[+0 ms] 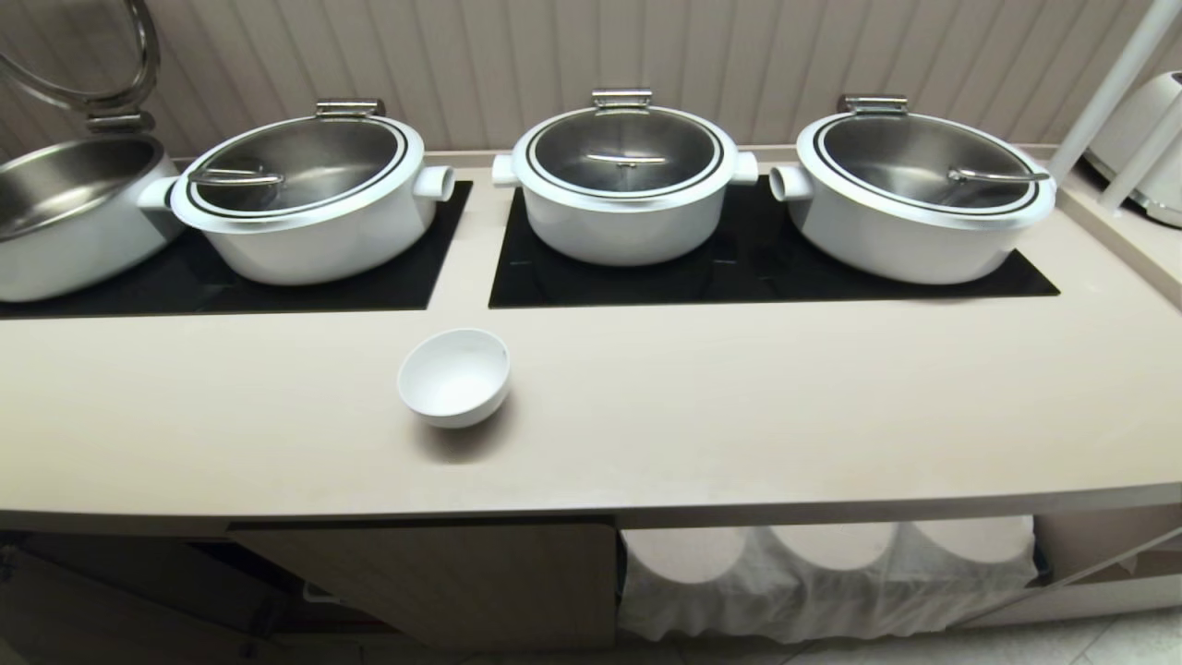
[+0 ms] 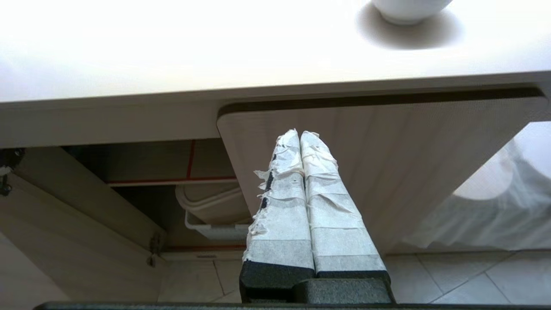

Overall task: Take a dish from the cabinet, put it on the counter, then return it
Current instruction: Pick up the bowl from the table

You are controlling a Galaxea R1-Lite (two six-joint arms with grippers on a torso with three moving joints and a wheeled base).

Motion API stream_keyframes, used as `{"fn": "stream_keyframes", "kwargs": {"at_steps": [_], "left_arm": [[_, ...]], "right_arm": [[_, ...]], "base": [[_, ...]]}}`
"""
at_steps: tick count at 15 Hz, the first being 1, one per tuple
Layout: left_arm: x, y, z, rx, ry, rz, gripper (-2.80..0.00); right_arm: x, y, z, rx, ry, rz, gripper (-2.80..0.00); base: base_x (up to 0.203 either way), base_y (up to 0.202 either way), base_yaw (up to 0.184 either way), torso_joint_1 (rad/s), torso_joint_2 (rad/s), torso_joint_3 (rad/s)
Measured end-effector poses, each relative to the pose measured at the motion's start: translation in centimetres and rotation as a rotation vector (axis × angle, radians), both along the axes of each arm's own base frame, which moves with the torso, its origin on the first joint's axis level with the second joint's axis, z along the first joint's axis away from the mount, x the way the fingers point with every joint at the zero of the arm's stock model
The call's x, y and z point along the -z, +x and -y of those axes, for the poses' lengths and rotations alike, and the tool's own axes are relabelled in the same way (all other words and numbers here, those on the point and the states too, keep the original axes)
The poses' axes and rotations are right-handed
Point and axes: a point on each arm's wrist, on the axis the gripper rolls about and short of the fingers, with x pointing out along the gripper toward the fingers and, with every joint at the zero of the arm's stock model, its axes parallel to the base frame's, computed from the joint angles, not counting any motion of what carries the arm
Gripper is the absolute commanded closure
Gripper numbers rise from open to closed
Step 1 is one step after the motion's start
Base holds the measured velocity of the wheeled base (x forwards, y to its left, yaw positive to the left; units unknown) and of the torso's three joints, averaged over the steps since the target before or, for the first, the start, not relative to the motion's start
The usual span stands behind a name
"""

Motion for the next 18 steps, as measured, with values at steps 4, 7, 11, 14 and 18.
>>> {"fn": "stream_keyframes", "kwargs": {"at_steps": [4,7,11,14,18], "left_arm": [[0.02,0.01,0.01,0.003,0.0,0.0,0.0],[0.05,0.02,0.01,0.004,-0.001,-0.001,0.0],[0.07,0.02,0.01,0.003,-0.002,-0.002,0.0],[0.06,0.02,0.01,0.007,-0.003,-0.001,0.0],[0.04,0.01,0.01,0.004,0.003,-0.001,0.0]], "right_arm": [[0.0,0.0,0.0,0.0,0.0,0.0,0.0],[0.0,0.0,0.0,0.0,0.0,0.0,0.0],[0.0,0.0,0.0,0.0,0.0,0.0,0.0],[0.0,0.0,0.0,0.001,0.0,0.0,0.0],[0.0,0.0,0.0,0.001,0.0,0.0,0.0]], "base": [[0.0,0.0,0.0,0.0,0.0,0.0],[0.0,0.0,0.0,0.0,0.0,0.0],[0.0,0.0,0.0,0.0,0.0,0.0],[0.0,0.0,0.0,0.0,0.0,0.0],[0.0,0.0,0.0,0.0,0.0,0.0]]}}
